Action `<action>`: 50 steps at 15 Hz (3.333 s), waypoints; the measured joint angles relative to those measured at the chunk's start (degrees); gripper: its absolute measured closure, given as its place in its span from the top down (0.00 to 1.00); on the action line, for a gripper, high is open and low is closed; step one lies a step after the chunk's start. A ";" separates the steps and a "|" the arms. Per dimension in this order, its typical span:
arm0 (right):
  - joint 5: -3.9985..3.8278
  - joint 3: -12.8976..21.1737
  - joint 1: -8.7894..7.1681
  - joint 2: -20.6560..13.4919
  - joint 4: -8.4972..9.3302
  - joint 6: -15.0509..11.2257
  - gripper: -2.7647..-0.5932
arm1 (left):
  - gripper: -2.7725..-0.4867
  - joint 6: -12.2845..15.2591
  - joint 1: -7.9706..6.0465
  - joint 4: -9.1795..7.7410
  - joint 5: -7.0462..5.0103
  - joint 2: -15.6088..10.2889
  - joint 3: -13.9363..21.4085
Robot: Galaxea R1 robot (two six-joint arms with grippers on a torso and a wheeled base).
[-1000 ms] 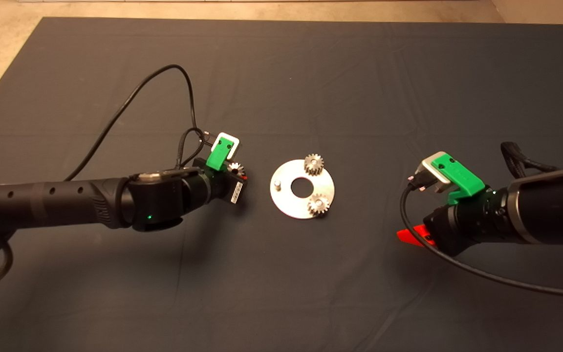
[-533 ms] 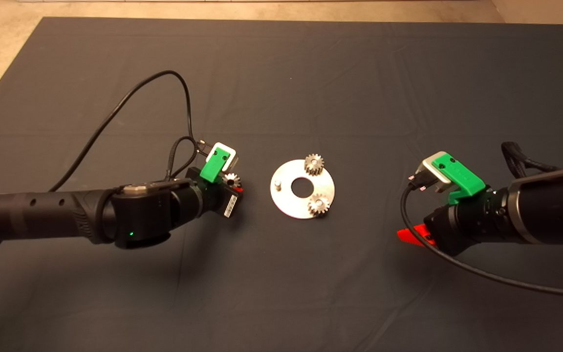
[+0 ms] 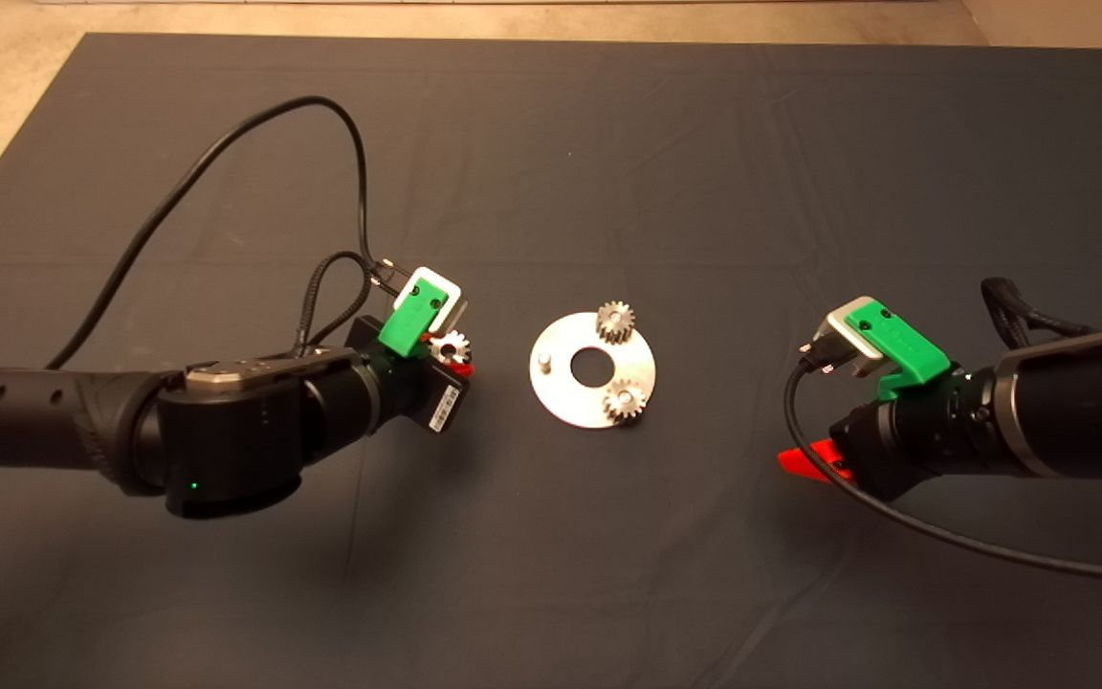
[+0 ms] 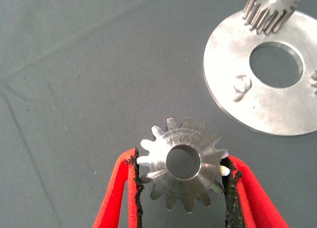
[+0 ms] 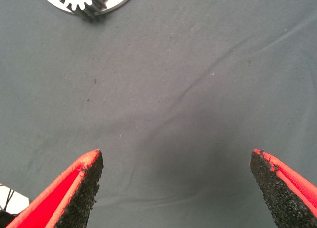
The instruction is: Install three planetary gears onto the carrier pins
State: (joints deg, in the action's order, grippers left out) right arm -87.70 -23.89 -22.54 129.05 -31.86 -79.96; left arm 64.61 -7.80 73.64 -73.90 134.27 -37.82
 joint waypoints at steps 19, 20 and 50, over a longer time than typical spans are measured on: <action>0.00 0.00 0.00 -0.02 0.00 0.00 0.74 | 0.10 0.22 0.29 0.09 -0.46 7.88 -4.55; -0.01 0.00 0.00 -0.02 0.00 0.00 0.74 | 0.10 0.23 0.34 0.03 -0.46 8.24 -4.93; -0.01 0.00 0.00 -0.05 -0.01 0.16 0.74 | 0.10 0.46 2.21 1.77 1.33 11.68 -9.89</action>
State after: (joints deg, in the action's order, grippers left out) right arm -87.71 -23.89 -22.54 129.00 -31.87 -79.80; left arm 65.07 -5.60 75.41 -72.57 145.95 -47.71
